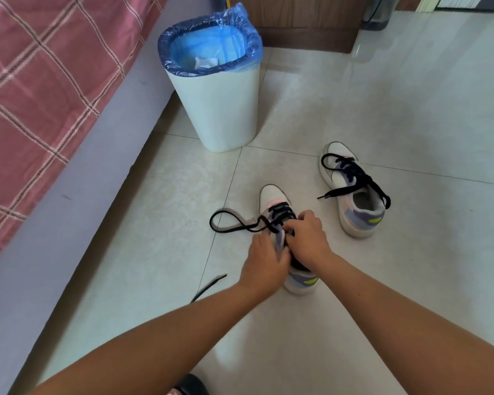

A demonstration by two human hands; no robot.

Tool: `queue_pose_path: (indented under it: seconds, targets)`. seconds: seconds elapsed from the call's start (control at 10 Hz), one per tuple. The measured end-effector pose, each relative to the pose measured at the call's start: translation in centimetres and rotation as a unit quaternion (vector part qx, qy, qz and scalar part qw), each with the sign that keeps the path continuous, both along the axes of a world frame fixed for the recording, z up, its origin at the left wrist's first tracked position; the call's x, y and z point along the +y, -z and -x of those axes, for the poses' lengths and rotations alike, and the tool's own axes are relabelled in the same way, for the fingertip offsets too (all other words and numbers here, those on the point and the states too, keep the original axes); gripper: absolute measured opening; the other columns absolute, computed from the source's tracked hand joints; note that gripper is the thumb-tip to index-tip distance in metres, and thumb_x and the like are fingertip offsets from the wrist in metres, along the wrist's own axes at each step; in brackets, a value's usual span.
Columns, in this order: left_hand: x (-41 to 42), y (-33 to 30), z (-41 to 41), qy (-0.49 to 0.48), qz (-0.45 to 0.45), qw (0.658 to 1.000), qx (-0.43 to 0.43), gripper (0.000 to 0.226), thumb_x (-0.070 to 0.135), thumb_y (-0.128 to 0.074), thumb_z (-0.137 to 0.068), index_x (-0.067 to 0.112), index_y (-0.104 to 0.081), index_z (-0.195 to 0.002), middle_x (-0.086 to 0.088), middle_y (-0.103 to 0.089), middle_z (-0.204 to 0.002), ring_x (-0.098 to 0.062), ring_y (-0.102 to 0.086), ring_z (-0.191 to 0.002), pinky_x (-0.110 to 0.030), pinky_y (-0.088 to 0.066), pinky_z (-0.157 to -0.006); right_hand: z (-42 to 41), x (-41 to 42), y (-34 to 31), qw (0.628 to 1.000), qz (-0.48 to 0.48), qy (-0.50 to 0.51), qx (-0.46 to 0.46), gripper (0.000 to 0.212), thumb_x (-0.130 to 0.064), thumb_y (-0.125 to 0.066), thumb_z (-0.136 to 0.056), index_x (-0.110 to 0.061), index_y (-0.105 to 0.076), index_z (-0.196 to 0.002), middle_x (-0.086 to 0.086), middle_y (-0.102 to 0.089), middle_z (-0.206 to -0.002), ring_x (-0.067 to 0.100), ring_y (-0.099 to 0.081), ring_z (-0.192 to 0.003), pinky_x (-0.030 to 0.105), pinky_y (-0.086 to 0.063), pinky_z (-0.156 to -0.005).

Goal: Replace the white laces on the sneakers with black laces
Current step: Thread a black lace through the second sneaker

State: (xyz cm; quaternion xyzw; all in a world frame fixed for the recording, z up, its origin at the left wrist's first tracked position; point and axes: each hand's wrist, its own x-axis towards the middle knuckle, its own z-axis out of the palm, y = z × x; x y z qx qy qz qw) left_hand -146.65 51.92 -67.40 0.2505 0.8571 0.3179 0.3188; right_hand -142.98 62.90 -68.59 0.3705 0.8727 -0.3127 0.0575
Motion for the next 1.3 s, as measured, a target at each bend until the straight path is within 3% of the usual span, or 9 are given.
queue_pose_path:
  seconds: [0.2,0.3,0.5,0.7,0.8,0.9,1.0,1.1,1.3]
  targets:
    - [0.3,1.1,-0.6,-0.002,0.149,0.987,-0.056,0.034,0.036,-0.036,-0.098,0.005,-0.037,-0.112,-0.013,-0.06,-0.105,-0.03,-0.06,-0.093,-0.034,-0.044,-0.075,0.1,-0.6,-1.0,0.984,-0.139,-0.107,-0.045,0.02,-0.018,-0.053,-0.089,-0.02,-0.068,-0.103,0.01,-0.038,-0.129,0.032,-0.038,-0.118,0.038,-0.032,-0.093]
    - [1.0,1.1,0.3,-0.028,0.196,0.979,-0.042,0.038,0.032,-0.034,-0.099,0.001,-0.039,-0.119,-0.013,-0.061,-0.113,-0.03,-0.06,-0.102,-0.031,-0.039,-0.075,-0.4,-1.1,-1.6,0.954,-0.224,-0.201,0.008,0.029,-0.012,-0.085,-0.045,-0.016,-0.07,-0.07,0.015,-0.06,-0.095,0.035,-0.06,-0.082,0.039,-0.046,-0.064]
    - [0.4,-0.4,2.6,0.081,0.259,0.961,0.057,0.029,0.015,-0.034,-0.1,0.002,-0.046,-0.123,-0.016,-0.049,-0.117,-0.031,-0.054,-0.113,-0.038,-0.044,-0.09,-4.4,-0.7,-3.9,0.895,-0.202,-0.392,0.066,0.042,-0.008,-0.085,-0.037,-0.023,-0.054,-0.063,-0.005,-0.051,-0.055,0.015,-0.048,-0.044,0.023,-0.021,-0.044]
    - [0.6,-0.5,3.0,0.094,0.274,0.955,0.06,0.03,0.01,-0.033,-0.1,0.002,-0.044,-0.126,-0.006,-0.037,-0.093,-0.03,-0.053,-0.114,-0.037,-0.044,-0.094,-15.1,0.0,-1.1,0.796,-0.189,-0.572,0.061,0.011,-0.022,-0.057,-0.07,-0.028,-0.049,-0.076,-0.009,-0.053,-0.067,0.012,-0.055,-0.063,0.019,-0.043,-0.053]
    - [0.6,-0.7,3.2,0.107,0.277,0.953,0.054,0.03,0.009,-0.033,-0.099,0.003,-0.045,-0.126,-0.005,-0.034,-0.091,-0.03,-0.052,-0.114,-0.037,-0.044,-0.095,-17.2,-1.5,0.7,0.852,-0.019,-0.518,0.076,0.026,-0.017,-0.035,-0.095,-0.028,-0.058,-0.097,0.011,-0.065,-0.098,0.028,-0.061,-0.1,0.036,-0.046,-0.093]
    - [0.7,-0.5,3.4,0.113,0.277,0.953,0.037,0.03,0.012,-0.034,-0.099,0.005,-0.045,-0.126,-0.011,-0.04,-0.106,-0.029,-0.052,-0.113,-0.036,-0.045,-0.093,-15.6,-3.3,4.0,0.925,0.292,-0.203,-0.135,0.043,0.004,-0.027,-0.093,0.018,-0.035,-0.133,0.04,-0.045,-0.123,0.034,-0.03,-0.137,0.041,-0.022,-0.11]
    - [0.3,-0.4,4.0,0.077,0.251,0.965,-0.02,0.031,0.022,-0.036,-0.099,0.004,-0.046,-0.122,-0.011,-0.048,-0.108,-0.027,-0.055,-0.104,-0.032,-0.043,-0.08,-13.5,-2.4,0.9,0.792,0.0,-0.577,-0.2,0.051,-0.017,-0.025,-0.087,0.008,-0.051,-0.123,0.033,-0.052,-0.109,0.035,-0.044,-0.125,0.046,-0.04,-0.082]
    - [-0.7,-0.5,6.3,0.035,0.198,0.969,-0.146,0.044,0.043,-0.044,-0.094,0.004,-0.048,-0.115,-0.008,-0.055,-0.088,-0.017,-0.049,-0.065,-0.024,-0.034,-0.054,-6.9,-1.0,-4.9,0.936,0.012,-0.34,-0.093,0.047,-0.047,-0.024,-0.092,-0.018,-0.054,-0.115,0.005,-0.056,-0.114,0.025,-0.05,-0.11,0.034,-0.04,-0.084]
    - [-0.9,-1.3,10.3,-0.205,0.046,0.926,-0.312,0.038,0.045,-0.043,-0.093,0.013,-0.06,-0.083,-0.002,-0.049,-0.072,-0.015,-0.048,-0.062,-0.026,-0.035,-0.06,1.0,-0.8,-3.6,0.989,0.008,-0.146,-0.035,0.029,-0.033,-0.047,-0.096,-0.011,-0.06,-0.11,0.01,-0.048,-0.114,0.026,-0.044,-0.11,0.037,-0.043,-0.09]
